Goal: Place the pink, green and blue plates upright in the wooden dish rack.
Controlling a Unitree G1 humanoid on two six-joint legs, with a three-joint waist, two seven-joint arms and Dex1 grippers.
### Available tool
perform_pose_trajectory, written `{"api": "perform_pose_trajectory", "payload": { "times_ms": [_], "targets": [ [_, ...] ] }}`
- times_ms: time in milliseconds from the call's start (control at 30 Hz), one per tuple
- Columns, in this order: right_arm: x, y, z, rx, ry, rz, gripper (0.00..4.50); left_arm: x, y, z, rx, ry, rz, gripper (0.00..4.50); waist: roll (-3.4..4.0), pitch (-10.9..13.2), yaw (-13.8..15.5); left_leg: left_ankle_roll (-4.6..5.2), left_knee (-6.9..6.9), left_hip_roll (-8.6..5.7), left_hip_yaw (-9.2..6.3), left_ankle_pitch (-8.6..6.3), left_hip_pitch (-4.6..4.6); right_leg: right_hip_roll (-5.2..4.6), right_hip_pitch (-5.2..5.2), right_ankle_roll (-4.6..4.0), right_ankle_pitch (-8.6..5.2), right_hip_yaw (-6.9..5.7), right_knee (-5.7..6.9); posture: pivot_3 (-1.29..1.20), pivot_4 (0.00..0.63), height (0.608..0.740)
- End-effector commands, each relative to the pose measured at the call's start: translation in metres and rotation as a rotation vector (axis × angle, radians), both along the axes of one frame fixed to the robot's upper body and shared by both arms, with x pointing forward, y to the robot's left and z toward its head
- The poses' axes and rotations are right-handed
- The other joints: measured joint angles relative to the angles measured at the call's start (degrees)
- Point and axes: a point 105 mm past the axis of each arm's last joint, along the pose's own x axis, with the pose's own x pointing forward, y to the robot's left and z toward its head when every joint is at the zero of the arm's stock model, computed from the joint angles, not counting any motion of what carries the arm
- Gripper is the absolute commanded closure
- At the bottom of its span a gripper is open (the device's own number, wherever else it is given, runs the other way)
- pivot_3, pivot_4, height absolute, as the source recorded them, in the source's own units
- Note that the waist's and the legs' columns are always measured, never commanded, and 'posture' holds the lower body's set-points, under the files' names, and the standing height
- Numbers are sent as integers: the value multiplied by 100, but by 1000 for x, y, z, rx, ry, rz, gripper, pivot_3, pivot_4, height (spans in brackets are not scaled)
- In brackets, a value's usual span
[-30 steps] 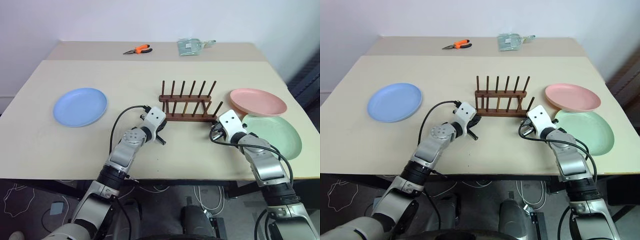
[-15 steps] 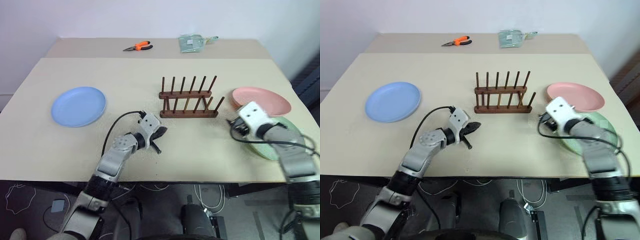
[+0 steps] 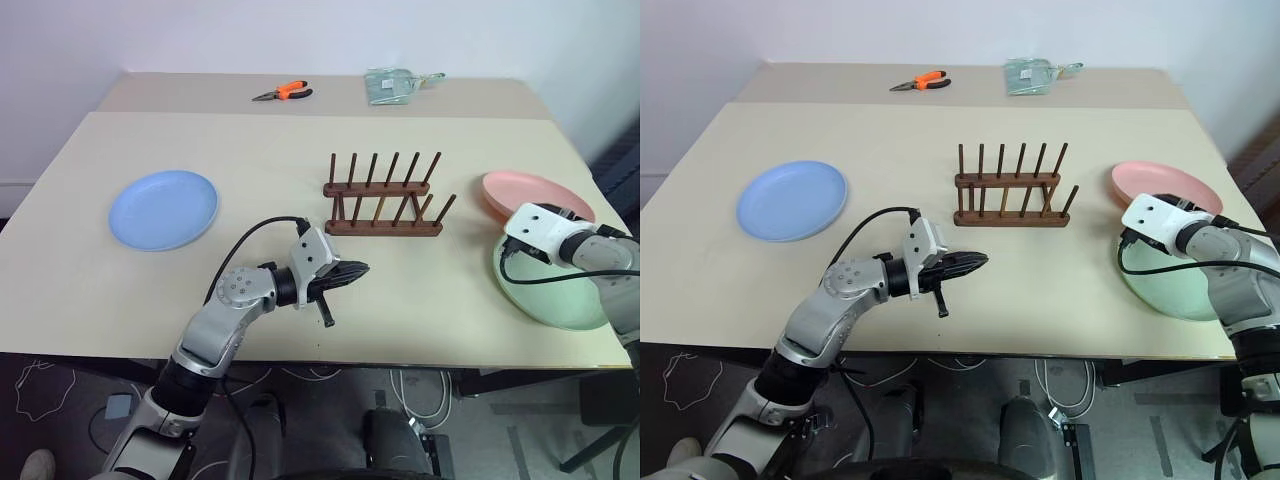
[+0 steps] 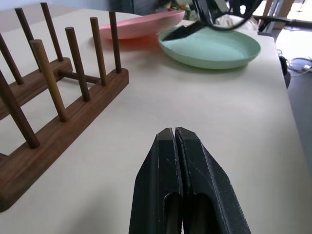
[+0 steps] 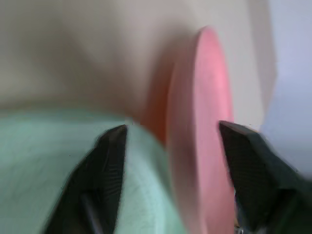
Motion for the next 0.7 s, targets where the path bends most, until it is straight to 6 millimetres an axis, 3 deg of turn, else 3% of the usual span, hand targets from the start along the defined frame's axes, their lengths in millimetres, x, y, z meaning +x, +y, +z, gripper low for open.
{"api": "perform_pose_trajectory", "payload": {
  "times_ms": [33, 100, 300, 433, 533, 633, 700],
  "targets": [
    [4, -1, 10, -28, -44, 16, 3592, -1, 3, 9, -13, -37, 5, 4500, 0, 0, -8, -3, -1, 0, 0, 2, 0, 0, -1, 1, 0, 0, 1, 0, 150, 740],
    [5, -1, 11, -31, -54, 18, 4473, -2, 4, 8, -13, -35, 11, 4500, 1, 0, -3, -13, -3, 0, 0, 7, 0, 0, -2, 2, 0, -1, 1, 0, 150, 740],
    [6, -4, 17, -63, -96, 17, 4473, 0, 7, 7, -9, -39, 28, 4500, 6, 1, 8, -18, -1, 0, 0, 11, -1, 0, -1, 3, 0, -1, 1, 0, 150, 740],
    [10, 7, 50, -24, -240, 60, 4473, 9, 12, 10, -11, -70, 76, 4500, 8, 1, 4, -18, -1, 0, 0, 11, -1, 0, 0, 2, 0, 0, 1, 0, 150, 740],
    [9, 30, 78, 180, -368, 137, 4473, 19, 19, 14, -25, -115, 143, 4500, 11, 1, -19, -18, -1, 0, 0, 11, 0, 0, -1, 3, 1, 0, 3, 0, 150, 740],
    [-3, 72, 108, 600, -413, 294, 4473, 37, 34, 15, -32, -146, 266, 4500, 11, 1, -19, -20, -1, 3, -2, 13, 2, 4, 1, 4, 2, 0, 7, 0, 150, 740],
    [-19, 97, 124, 885, -354, 414, 4473, 42, 43, 11, -18, -146, 291, 4500, 11, 1, 7, -21, -1, 5, -6, 14, 3, 8, 4, 5, 2, -1, 10, 0, 150, 740]
  ]
}}
